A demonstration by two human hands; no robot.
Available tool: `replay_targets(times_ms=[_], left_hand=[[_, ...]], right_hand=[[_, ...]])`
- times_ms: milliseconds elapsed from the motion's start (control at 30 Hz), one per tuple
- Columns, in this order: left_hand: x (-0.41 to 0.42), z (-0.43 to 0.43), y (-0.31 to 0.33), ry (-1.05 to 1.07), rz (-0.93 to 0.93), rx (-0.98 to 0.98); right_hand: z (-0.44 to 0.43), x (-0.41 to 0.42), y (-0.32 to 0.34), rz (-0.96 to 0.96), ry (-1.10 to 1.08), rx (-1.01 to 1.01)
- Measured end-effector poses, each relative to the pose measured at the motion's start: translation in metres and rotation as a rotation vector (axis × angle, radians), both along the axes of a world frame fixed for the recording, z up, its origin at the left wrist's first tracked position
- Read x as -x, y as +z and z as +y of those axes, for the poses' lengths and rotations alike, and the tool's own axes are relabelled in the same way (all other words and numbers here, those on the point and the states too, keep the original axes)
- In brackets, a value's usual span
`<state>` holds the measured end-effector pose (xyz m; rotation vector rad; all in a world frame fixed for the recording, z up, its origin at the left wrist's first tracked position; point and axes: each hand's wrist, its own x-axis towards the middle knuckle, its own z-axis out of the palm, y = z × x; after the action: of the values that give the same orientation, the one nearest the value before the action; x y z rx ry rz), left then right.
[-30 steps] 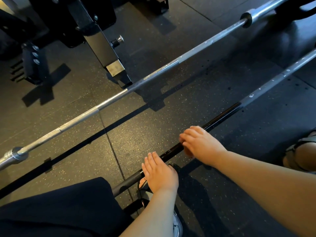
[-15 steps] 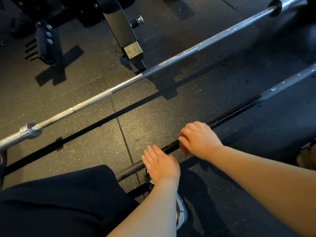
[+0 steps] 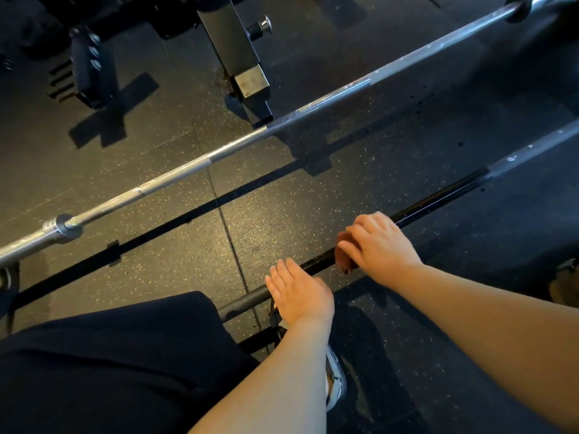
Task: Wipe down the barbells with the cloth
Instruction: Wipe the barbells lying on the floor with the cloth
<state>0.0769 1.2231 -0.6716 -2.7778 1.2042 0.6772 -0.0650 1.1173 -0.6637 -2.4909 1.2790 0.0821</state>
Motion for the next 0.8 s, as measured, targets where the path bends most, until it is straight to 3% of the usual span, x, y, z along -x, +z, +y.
replay_targets(times_ms=[100,200,300,567,800], left_hand=[[-0.001,0.005,-0.001,-0.001,-0.013,-0.005],[0.000,0.003,-0.001,-0.009,-0.009,-0.039],[0.000,-0.003,0.000,0.024,0.030,-0.061],[-0.004,0.000,-0.005,0.014,0.054,-0.043],[-0.010,0.001,-0.002,0.000,0.089,-0.046]], right_hand=[[0.014,-0.009,0.004,0.041,-0.083,0.025],[0.030,-0.035,0.003,0.146,0.178,-0.021],[0.026,-0.036,0.003,0.058,0.292,-0.038],[0.017,-0.015,-0.003,0.099,0.011,0.013],[0.024,-0.049,0.009,0.174,0.452,-0.049]])
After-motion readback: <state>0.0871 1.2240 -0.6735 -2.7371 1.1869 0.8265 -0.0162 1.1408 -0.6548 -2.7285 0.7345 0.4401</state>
